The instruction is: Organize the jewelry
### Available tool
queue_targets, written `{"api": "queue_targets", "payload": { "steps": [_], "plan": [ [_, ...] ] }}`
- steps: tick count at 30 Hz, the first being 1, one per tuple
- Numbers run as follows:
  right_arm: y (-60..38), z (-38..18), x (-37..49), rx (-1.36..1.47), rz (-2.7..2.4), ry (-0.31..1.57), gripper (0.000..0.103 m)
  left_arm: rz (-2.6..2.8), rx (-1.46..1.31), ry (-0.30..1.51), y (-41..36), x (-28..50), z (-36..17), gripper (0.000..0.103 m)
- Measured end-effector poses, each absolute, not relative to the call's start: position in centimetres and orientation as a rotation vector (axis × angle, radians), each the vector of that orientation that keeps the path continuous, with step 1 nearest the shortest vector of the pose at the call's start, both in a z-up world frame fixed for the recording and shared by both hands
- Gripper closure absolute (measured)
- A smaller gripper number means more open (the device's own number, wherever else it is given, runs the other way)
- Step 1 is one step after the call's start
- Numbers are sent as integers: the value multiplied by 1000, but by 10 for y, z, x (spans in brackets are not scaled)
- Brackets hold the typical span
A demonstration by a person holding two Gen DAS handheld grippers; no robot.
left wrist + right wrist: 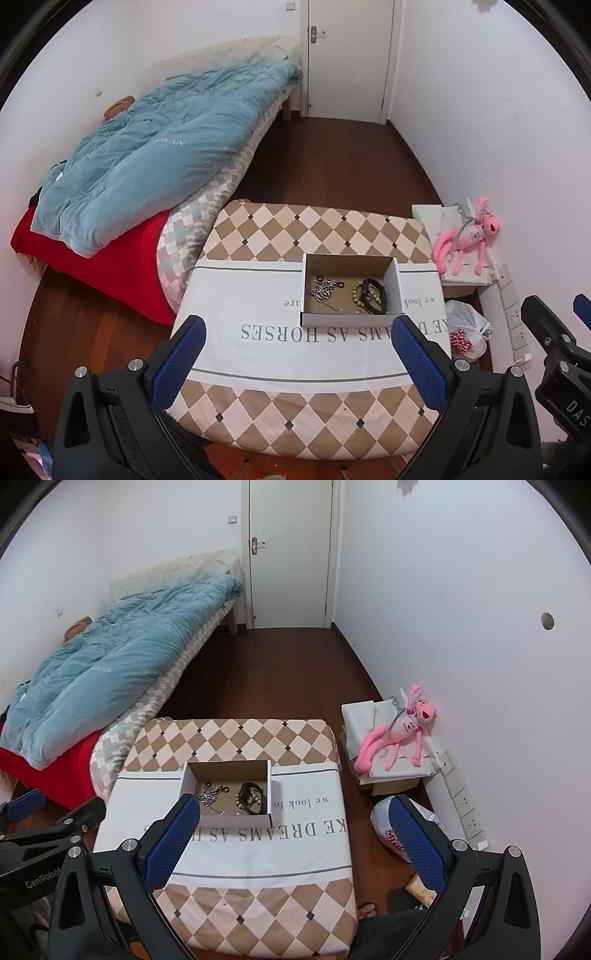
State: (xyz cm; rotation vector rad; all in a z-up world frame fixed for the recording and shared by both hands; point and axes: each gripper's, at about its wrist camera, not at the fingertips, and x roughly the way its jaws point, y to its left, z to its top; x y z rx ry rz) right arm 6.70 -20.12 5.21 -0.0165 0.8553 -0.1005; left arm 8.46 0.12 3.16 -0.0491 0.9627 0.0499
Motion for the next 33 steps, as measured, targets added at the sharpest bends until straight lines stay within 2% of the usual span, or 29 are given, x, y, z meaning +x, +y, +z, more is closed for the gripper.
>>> {"api": "queue_targets", "payload": {
  "steps": [13, 33],
  "plan": [
    [-192, 10, 121, -35, -86, 973, 0, 57, -33, 1062, 5, 123, 2, 1],
    [-191, -6, 125, -39, -66, 1030, 0, 60, -29, 1076, 8, 124, -6, 1]
  ]
}}
